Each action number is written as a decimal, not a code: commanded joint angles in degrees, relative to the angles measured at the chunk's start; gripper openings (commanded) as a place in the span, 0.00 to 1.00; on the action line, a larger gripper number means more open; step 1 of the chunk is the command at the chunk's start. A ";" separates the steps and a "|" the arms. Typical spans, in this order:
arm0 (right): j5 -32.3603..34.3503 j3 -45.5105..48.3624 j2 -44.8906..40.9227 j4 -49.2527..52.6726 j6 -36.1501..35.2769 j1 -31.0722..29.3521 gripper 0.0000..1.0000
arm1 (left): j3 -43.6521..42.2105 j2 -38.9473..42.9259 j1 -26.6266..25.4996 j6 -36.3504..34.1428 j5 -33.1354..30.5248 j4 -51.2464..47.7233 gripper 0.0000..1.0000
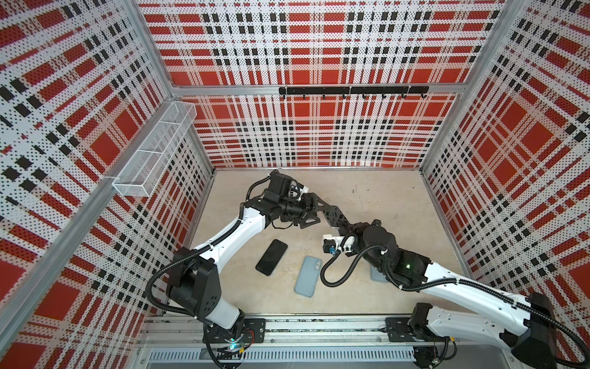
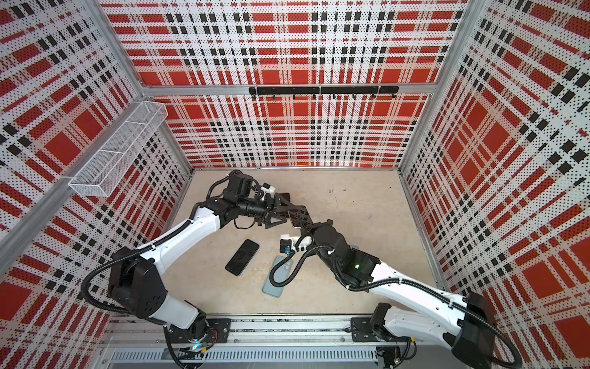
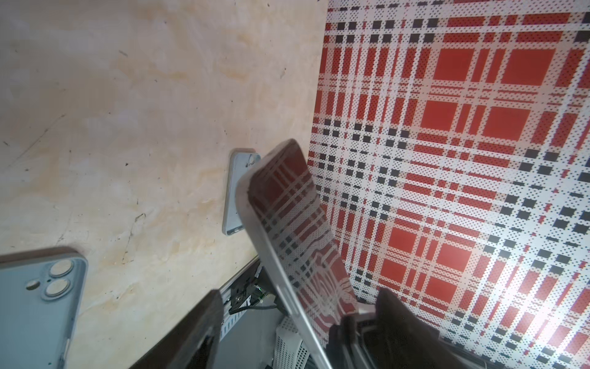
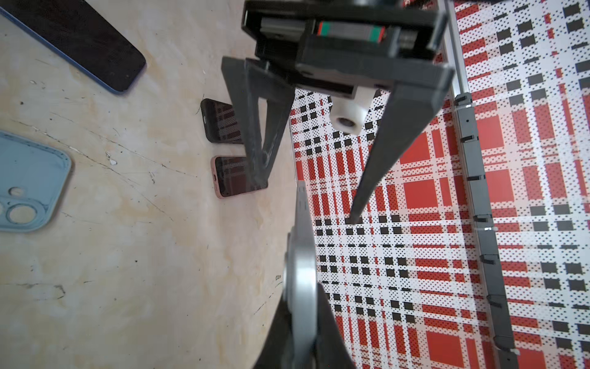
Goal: Put the phone into the phone case
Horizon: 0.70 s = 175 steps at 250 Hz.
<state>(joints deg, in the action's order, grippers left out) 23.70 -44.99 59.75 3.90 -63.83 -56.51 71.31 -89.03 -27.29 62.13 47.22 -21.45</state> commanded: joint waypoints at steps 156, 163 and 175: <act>6.90 1.52 3.28 -13.38 -3.32 -4.20 0.00 | -7.88 1.76 -2.31 17.24 -2.11 20.90 0.11; 6.99 1.58 3.25 -13.41 -3.39 -4.14 0.00 | -8.18 1.79 -2.25 18.02 -2.22 21.82 0.08; 7.22 1.72 3.03 -13.10 -3.31 -4.29 0.00 | -8.87 1.70 -2.24 19.49 -2.47 24.21 0.04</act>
<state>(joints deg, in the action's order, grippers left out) 29.69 -43.16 63.29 -3.40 -65.36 -60.31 64.40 -88.86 -28.97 78.39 45.34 -3.31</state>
